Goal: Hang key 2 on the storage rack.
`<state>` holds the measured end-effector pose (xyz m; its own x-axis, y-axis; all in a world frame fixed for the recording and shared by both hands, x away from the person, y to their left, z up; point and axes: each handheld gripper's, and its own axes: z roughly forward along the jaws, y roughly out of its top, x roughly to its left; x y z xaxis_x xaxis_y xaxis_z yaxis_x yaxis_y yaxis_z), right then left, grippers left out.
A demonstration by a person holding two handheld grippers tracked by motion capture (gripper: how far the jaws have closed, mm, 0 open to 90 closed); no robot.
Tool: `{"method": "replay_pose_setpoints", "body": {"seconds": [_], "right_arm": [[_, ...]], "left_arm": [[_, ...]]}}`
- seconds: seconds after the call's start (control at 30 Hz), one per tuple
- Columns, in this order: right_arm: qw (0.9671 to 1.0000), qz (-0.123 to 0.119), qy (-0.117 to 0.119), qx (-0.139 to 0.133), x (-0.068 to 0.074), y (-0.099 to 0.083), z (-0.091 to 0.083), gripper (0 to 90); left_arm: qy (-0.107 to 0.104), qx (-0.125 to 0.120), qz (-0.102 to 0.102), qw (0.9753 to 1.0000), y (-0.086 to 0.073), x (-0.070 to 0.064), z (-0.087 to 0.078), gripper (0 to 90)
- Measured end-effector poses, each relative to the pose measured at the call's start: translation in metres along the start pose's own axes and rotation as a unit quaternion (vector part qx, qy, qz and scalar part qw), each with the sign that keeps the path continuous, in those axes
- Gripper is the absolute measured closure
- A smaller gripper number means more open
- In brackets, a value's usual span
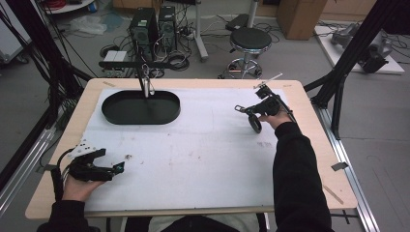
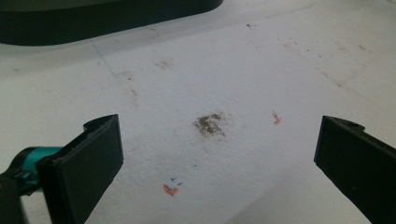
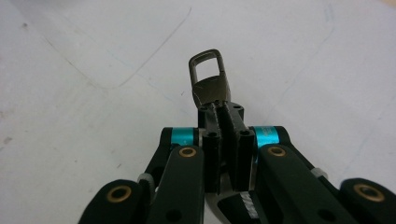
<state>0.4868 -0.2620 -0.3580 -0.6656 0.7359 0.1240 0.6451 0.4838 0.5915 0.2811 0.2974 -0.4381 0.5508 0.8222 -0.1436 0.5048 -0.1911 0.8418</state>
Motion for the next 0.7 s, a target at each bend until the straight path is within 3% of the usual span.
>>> {"method": "replay_pose_setpoints", "body": {"seconds": [0.23,0.7], "right_arm": [[0.9971,0.007,0.02,-0.073,0.005,0.009,-0.03,86.5],[0.995,-0.021,0.034,-0.091,0.035,0.041,-0.045,86.2]], "left_arm": [[-0.003,-0.004,-0.004,1.0,0.001,0.0,0.001,1.7],[-0.008,-0.009,-0.01,0.9999,0.002,0.001,0.002,1.7]]}}
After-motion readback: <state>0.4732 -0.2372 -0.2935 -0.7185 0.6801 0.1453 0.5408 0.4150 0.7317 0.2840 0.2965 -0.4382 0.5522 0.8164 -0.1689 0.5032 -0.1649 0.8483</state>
